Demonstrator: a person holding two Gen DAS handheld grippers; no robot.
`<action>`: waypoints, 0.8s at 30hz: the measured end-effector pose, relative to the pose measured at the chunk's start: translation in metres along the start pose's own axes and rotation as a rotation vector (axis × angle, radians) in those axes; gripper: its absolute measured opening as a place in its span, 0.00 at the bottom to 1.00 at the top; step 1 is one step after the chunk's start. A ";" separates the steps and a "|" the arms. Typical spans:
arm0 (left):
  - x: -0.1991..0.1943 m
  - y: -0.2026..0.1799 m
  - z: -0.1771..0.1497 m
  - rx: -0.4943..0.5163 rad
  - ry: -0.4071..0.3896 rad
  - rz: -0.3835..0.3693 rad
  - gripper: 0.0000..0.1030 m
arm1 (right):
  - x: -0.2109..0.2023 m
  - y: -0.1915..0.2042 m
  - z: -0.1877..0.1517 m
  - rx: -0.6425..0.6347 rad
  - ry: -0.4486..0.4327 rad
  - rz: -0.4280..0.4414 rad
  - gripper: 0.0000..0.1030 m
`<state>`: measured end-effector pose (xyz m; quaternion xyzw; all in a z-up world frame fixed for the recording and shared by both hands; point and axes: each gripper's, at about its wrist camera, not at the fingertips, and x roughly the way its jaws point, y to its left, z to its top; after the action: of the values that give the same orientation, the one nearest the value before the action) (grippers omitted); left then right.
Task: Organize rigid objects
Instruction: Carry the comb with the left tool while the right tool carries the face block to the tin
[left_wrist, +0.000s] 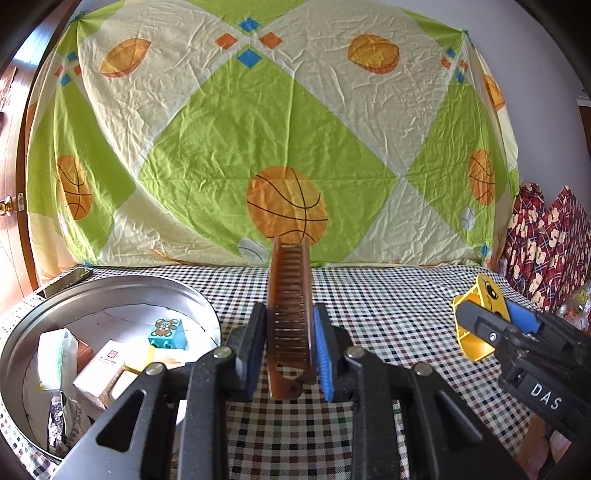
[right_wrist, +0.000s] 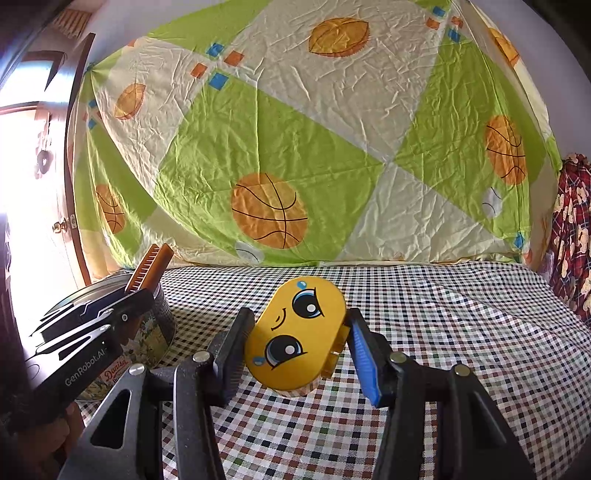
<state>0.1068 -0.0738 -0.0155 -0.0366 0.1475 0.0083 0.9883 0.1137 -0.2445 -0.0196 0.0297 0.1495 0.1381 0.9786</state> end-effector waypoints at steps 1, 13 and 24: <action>-0.001 0.000 0.000 0.000 -0.005 0.002 0.23 | -0.001 0.000 0.000 0.003 -0.004 0.000 0.52; -0.012 0.008 -0.002 -0.012 -0.028 0.006 0.23 | -0.007 0.006 0.001 -0.012 -0.036 0.008 0.52; -0.023 0.018 -0.002 -0.032 -0.066 0.024 0.23 | -0.009 0.018 0.001 -0.003 -0.049 0.034 0.52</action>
<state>0.0835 -0.0563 -0.0116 -0.0506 0.1149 0.0236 0.9918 0.1010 -0.2297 -0.0141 0.0340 0.1248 0.1540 0.9796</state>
